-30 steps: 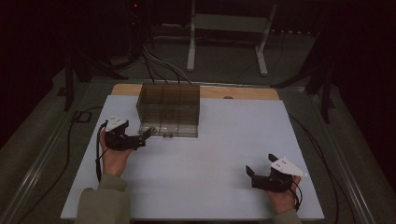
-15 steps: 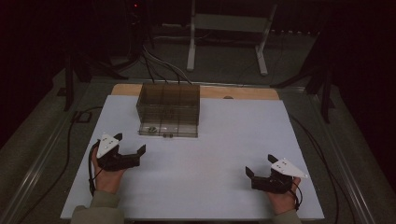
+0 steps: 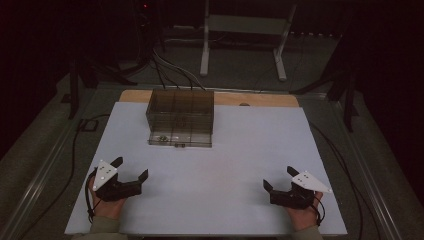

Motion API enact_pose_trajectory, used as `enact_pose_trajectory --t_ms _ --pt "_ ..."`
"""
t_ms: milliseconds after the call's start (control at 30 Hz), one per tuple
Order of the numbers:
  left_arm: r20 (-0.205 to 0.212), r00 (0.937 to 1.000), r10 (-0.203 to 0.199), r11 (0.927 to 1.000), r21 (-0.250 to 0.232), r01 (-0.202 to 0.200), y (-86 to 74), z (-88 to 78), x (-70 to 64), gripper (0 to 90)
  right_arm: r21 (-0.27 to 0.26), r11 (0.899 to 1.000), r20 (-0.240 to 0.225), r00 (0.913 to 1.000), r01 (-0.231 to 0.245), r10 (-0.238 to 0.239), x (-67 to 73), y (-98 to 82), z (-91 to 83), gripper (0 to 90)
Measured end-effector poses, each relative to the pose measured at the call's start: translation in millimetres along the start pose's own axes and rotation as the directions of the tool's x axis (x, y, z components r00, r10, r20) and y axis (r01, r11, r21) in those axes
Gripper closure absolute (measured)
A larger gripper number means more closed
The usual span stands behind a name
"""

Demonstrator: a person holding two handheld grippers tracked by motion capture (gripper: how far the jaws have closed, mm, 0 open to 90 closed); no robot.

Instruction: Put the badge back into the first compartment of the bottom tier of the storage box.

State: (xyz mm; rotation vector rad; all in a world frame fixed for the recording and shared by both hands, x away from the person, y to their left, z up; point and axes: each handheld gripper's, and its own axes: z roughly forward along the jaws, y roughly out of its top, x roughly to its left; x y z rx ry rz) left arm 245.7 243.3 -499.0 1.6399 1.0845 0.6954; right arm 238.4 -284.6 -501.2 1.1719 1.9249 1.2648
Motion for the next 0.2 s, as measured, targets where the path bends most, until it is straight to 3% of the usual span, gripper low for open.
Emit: enact_pose_trajectory --t_ms 200 --pt "-0.021 0.9998 0.005 1.0000 -0.007 -0.005 -1.3 -5.2 1.9 0.5 -0.003 1.000 -0.001 1.0000 0.002 -0.002 1.7 0.2 -2.7 0.9"
